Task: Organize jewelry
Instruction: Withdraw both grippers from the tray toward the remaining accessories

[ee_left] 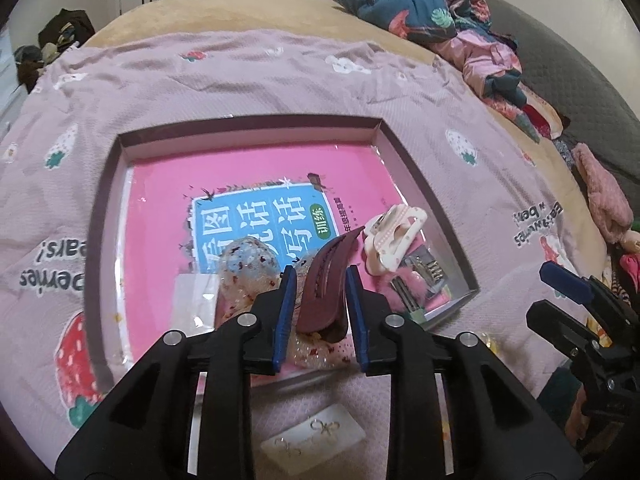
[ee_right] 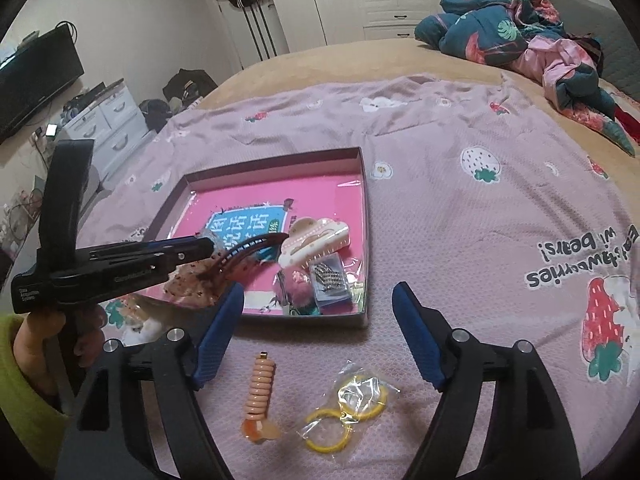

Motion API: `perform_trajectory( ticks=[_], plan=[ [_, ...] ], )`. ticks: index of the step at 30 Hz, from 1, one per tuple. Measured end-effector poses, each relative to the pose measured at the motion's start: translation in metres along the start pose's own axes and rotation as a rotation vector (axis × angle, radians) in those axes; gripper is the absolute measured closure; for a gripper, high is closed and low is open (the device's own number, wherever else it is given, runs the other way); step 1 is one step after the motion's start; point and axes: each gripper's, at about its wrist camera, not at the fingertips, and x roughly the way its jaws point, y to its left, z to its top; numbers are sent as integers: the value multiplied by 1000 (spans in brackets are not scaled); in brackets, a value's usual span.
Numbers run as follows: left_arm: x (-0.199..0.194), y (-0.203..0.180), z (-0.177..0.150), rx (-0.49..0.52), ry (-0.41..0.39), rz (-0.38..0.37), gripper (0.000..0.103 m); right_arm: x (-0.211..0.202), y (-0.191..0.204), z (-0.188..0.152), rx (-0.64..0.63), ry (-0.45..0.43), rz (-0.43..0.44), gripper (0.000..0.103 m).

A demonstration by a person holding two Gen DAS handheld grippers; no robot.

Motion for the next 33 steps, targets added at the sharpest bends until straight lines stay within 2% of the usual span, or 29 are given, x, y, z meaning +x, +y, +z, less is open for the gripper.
perform_trajectory(
  ticks=[9,16,21,28,33],
  plan=[
    [-49,2,1,-28,-85,-9,68,-37,-3,6,23,-87,-5,22],
    [-99,-3,1,-37,-183,-15,45,-69,-10,12,60,-157,8,21],
    [-131,-7,-5,-30,-233,-13,36,-90,-8,13,50,-191,7,19],
    [-164,-8,-16,-22,-294,2,16,-115,3,10,22,-238,13,18],
    [-182,2,-28,-38,-326,19,11,-127,12,8,0,-262,19,16]
  ],
)
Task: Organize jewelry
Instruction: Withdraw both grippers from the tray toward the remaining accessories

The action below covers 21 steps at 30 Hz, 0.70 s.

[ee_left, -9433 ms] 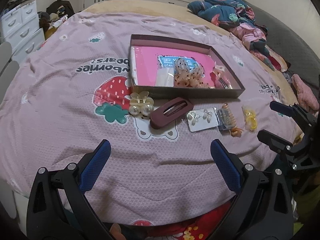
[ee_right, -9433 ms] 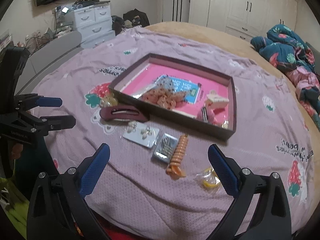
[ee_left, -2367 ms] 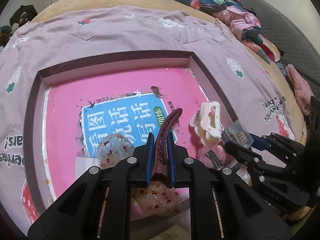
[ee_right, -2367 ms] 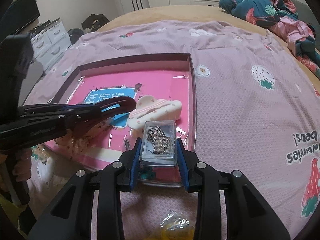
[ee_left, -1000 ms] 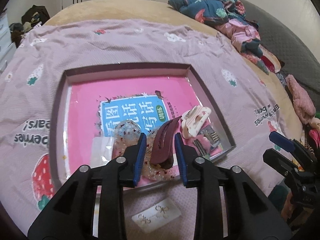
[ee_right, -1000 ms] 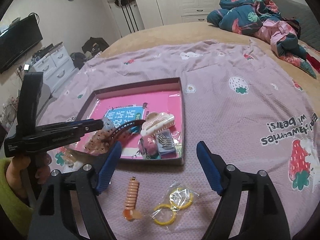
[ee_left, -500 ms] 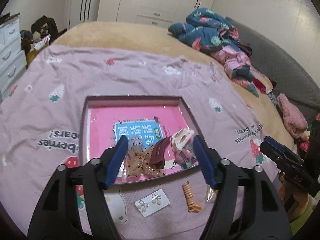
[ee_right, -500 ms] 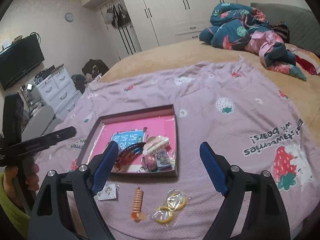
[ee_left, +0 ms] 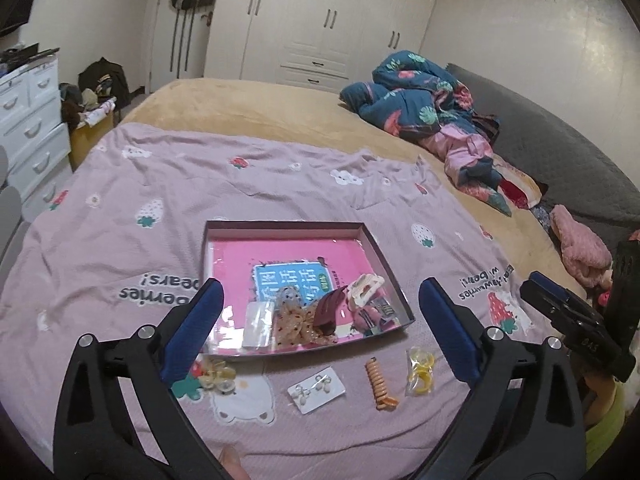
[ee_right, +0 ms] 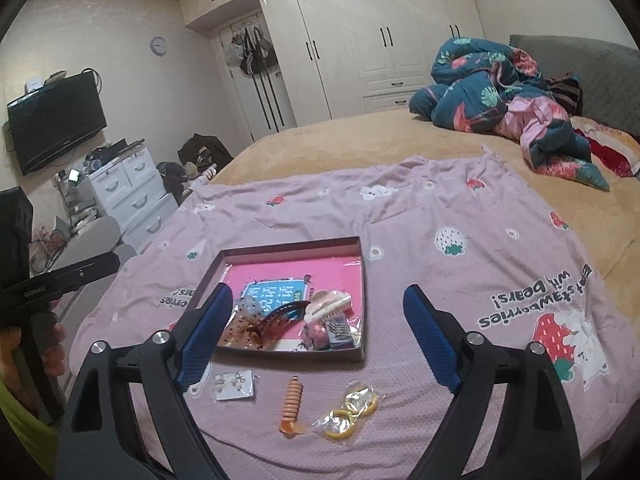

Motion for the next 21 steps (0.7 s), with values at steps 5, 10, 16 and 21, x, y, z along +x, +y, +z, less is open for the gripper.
perform_trajectory(
  ticks=[5,10,16,21],
  plan=[
    [-14,10,-6,-15,-18,24,10,-6,7,0,-18,-9,10,16],
    [-24,21,-19,-21,-21,47,10,-10,15,-4,-42,-1,18,16],
    [-30,36,-36,-33,-8,89,10,-8,24,-14,-69,29,18,15],
    [-33,43,-48,-32,2,117,10,-3,32,-24,-91,57,24,15]
  ],
)
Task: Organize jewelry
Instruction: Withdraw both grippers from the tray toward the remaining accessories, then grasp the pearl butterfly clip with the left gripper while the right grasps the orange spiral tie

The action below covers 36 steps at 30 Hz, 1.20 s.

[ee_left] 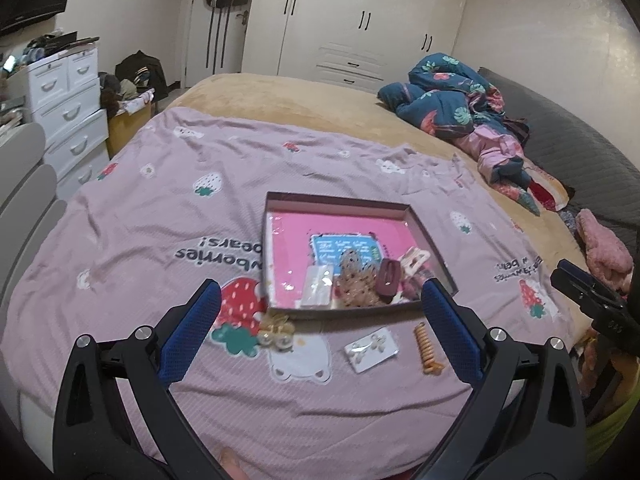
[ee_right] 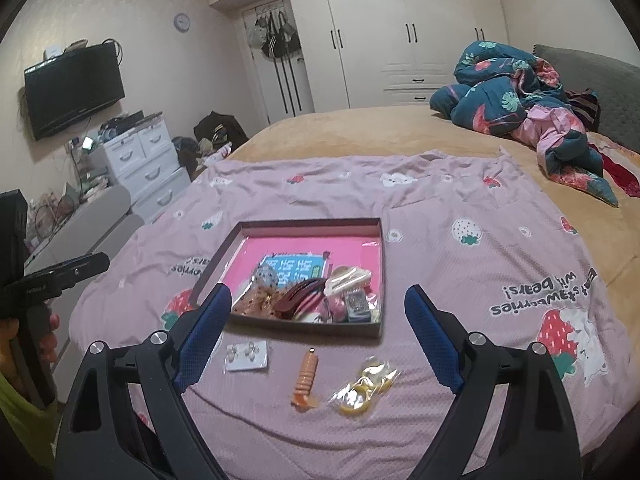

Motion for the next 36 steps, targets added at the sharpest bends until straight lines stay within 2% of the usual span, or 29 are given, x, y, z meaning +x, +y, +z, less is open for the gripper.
perform_trajectory(
  ticks=[6,8,17,29,36],
  plan=[
    [1,1,-13,21,17,13,10,6,10,-11,-21,33,9,14],
    [2,2,-17,25,26,17,10,8,14,-15,-26,41,11,10],
    [15,10,-34,20,73,40,10,27,25,-34,-49,115,22,10],
    [54,25,-52,-3,170,63,10,72,33,-65,-77,253,21,10],
    [79,36,-66,-21,214,92,10,99,28,-79,-54,335,17,10]
  ],
)
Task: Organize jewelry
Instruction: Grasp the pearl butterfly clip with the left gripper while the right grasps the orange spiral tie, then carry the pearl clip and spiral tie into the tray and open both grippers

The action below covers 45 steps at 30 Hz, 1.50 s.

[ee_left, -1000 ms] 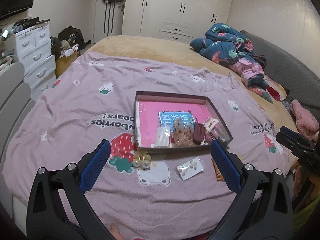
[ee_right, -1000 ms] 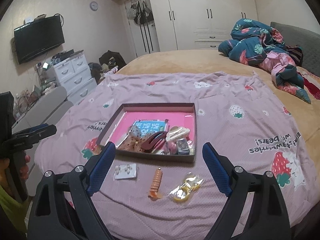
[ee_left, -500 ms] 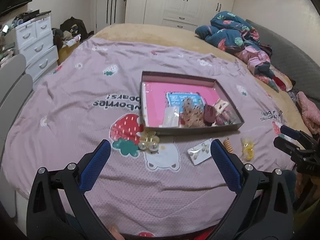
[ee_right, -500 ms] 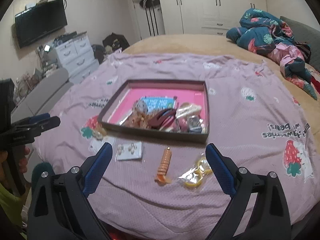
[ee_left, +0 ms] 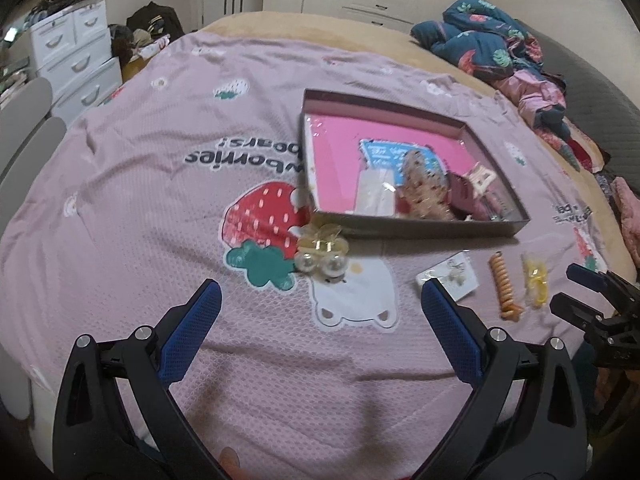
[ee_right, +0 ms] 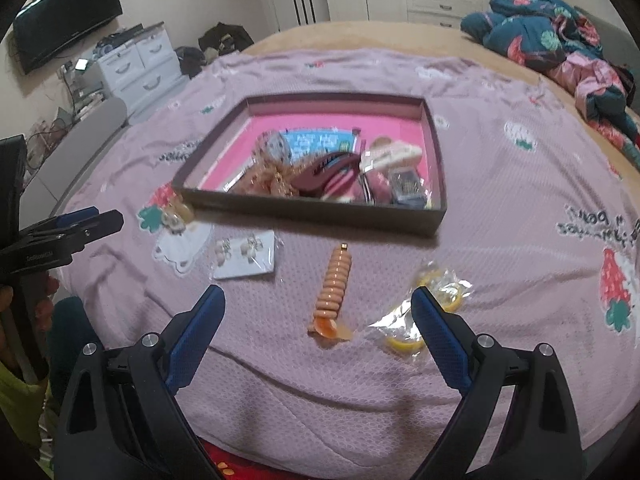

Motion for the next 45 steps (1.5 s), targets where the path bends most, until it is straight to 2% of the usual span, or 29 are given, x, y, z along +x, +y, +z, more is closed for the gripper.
perform_trajectory(
  ticks=[3,7,12,14,16,19,23,26,27,28,29,45],
  plan=[
    [11,4,-1,-9,7,12,10,14,-2,-2,9,32,-1,13],
    [24,9,0,-29,19,7,10,33,0,-4,3,82,16,29],
    [40,12,4,-45,33,1,10,54,-1,-6,-14,125,1,44],
    [47,12,5,-45,37,0,10,62,-2,-8,-21,143,3,55],
    [54,12,7,-45,46,-8,10,71,-2,-13,-29,159,-4,59],
    [64,11,9,-36,48,-10,11,70,7,-19,-79,151,3,76],
    [79,9,14,-32,51,9,22,65,16,-23,-119,152,29,77],
    [87,4,16,-17,65,17,36,63,16,-25,-93,153,58,77],
    [89,0,16,2,77,27,45,61,16,-26,-83,154,70,77],
    [89,-2,15,16,79,34,61,59,16,-25,-78,154,77,77],
    [89,-5,15,33,78,37,66,57,16,-26,-74,153,85,78],
    [43,-1,-4,-9,66,0,66,22,16,-21,-70,92,127,78]
  ],
)
